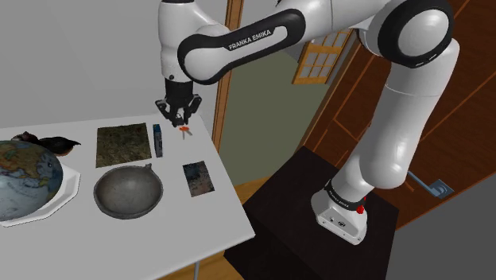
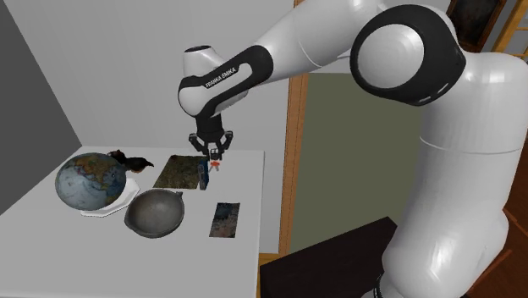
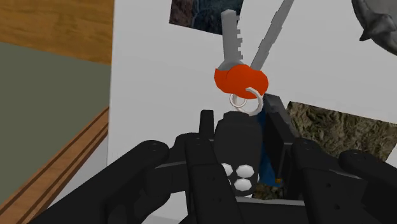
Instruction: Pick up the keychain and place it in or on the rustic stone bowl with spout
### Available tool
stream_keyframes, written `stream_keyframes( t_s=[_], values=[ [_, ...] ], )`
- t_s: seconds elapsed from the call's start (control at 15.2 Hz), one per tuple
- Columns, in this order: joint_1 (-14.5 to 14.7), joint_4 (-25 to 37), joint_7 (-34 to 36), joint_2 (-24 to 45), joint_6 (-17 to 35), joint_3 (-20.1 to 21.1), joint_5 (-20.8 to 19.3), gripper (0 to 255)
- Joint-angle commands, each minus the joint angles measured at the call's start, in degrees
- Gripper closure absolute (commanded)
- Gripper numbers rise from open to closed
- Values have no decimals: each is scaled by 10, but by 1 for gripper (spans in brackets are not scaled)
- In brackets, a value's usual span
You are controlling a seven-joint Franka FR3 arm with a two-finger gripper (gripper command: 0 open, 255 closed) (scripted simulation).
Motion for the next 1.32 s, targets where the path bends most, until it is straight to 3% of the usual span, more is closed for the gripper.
stream_keyframes(
  t_s=[0.0,0.46,0.92,1.25],
  values=[
    [21,26,31,18,-10,7,-9,255],
    [94,121,121,82,-50,25,-38,255],
    [175,255,194,167,-107,30,-69,255],
    [175,234,198,179,-75,27,-74,255]
  ],
)
